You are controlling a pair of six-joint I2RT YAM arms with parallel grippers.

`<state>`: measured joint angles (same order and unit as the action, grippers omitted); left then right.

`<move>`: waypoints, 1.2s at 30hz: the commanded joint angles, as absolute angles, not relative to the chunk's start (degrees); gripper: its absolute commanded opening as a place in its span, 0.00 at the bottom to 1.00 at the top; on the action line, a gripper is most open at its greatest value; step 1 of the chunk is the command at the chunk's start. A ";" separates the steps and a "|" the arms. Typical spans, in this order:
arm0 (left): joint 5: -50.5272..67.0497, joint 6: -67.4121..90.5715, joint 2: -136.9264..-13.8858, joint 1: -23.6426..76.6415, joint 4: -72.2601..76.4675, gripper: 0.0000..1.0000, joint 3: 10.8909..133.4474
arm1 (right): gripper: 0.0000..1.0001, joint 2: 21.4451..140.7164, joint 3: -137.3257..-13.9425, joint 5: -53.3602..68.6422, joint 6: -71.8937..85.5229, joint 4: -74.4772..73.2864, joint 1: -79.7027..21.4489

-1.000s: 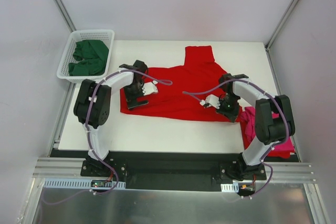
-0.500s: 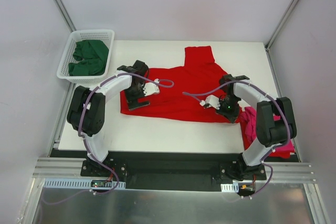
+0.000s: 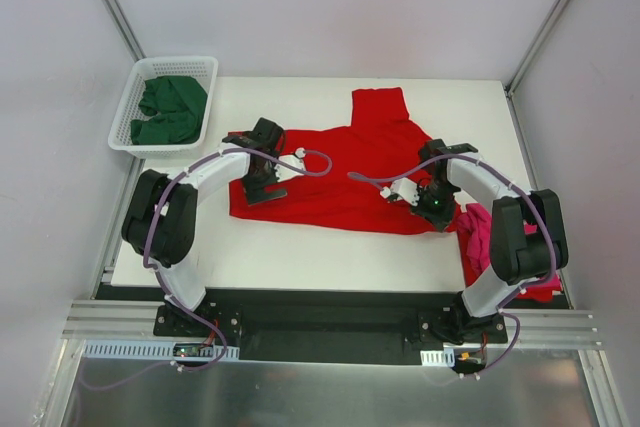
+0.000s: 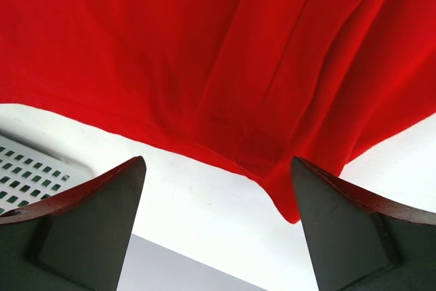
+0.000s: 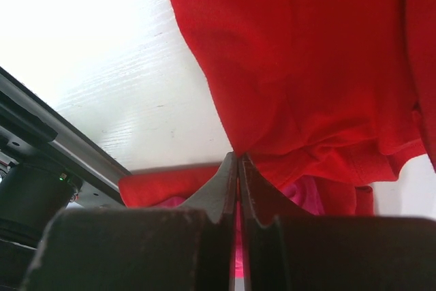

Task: Fold and stack the t-shirts
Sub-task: Fold the flattened tshirt in 1/3 of the way

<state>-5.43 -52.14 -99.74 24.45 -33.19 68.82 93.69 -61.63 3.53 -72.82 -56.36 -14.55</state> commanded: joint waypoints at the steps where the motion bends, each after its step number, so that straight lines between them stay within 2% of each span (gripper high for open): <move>1: -7.30 -52.91 -99.14 24.96 -31.73 0.87 67.50 | 0.01 92.02 -62.93 5.10 -72.77 -58.01 -14.77; 7: -7.03 -52.65 -99.14 24.96 -31.82 0.76 66.10 | 0.01 92.72 -63.54 4.57 -72.77 -58.10 -14.85; 14: -6.42 -51.94 -99.58 25.40 -32.96 0.74 64.69 | 0.01 93.87 -64.51 4.48 -72.60 -58.45 -14.85; 16: -6.33 -51.86 -99.67 25.66 -33.13 0.64 64.25 | 0.01 93.87 -64.69 4.48 -72.60 -58.53 -14.85; 17: -6.24 -51.94 -99.67 25.66 -33.22 0.48 64.16 | 0.01 93.87 -64.69 4.48 -72.60 -58.45 -14.85; 19: -6.24 -51.77 -99.84 25.66 -33.22 0.35 64.33 | 0.01 93.96 -64.77 4.57 -72.60 -58.53 -14.77; 22: -6.15 -51.59 -100.19 25.66 -33.31 0.30 64.86 | 0.01 93.87 -64.78 4.57 -72.69 -58.71 -14.85; 24: -6.15 -51.68 -100.37 25.66 -33.40 0.21 65.30 | 0.01 93.87 -64.78 4.57 -72.69 -58.88 -14.85; 25: -6.15 -51.68 -100.37 25.66 -33.40 0.20 65.48 | 0.01 93.69 -64.78 4.48 -72.69 -58.80 -14.94; 29: -6.33 -51.85 -100.72 25.66 -33.57 0.00 66.09 | 0.01 93.52 -64.51 4.39 -72.77 -58.97 -14.85; 36: -8.87 -52.03 -99.67 25.75 -33.57 0.00 67.94 | 0.01 93.87 -64.34 4.48 -72.86 -58.89 -14.85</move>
<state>-6.81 -51.81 -100.29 25.19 -32.38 65.23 94.04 -62.78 3.49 -72.66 -56.45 -14.61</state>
